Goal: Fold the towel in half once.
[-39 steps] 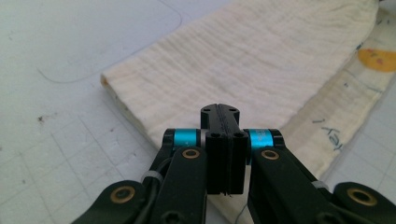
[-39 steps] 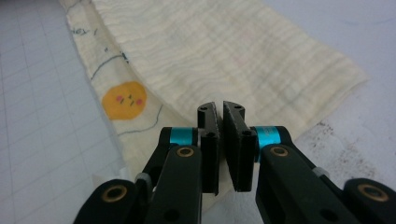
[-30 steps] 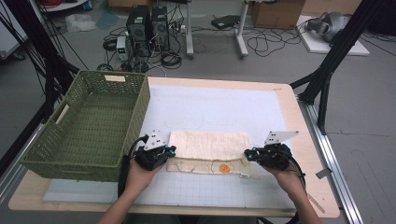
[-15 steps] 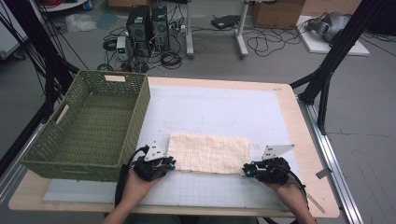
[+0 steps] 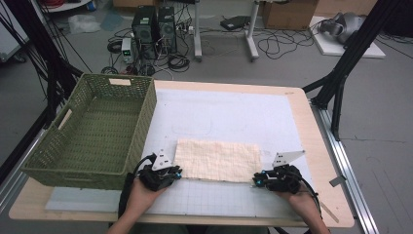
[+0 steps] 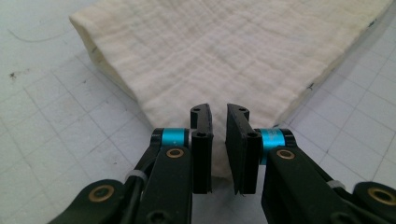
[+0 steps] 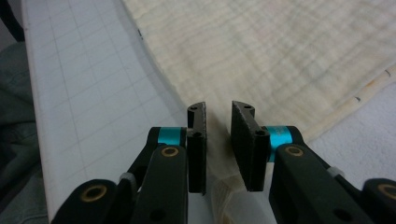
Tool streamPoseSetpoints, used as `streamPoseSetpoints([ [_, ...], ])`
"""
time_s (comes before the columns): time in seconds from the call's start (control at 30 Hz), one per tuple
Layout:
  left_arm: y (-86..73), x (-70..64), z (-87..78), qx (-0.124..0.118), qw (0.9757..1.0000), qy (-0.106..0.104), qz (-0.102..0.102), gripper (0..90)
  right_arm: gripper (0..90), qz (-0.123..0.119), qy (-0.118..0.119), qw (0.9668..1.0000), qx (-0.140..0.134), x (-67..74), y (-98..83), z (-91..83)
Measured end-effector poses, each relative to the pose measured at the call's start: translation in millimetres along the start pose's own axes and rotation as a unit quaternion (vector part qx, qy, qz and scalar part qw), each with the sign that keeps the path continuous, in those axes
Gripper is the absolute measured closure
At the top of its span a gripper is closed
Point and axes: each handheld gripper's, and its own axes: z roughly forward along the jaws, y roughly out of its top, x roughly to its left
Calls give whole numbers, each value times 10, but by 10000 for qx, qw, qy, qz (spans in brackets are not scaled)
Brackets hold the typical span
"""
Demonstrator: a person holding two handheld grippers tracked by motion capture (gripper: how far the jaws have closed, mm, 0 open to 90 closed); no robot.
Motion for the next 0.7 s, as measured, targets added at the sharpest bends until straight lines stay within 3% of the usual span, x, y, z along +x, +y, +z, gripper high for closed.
streamPoseSetpoints([
  [0.23,97,57,-78,-483,9988,-11,-38,720,596,-4,-111,9971,-757,3,115,-90],
  [0.47,162,64,-109,-807,9967,-29,-75,631,466,95,-296,9943,-1023,-40,164,-90],
  [0.7,151,36,-106,-822,9966,-3,-7,566,371,200,-388,9937,-1032,-59,161,-89],
])
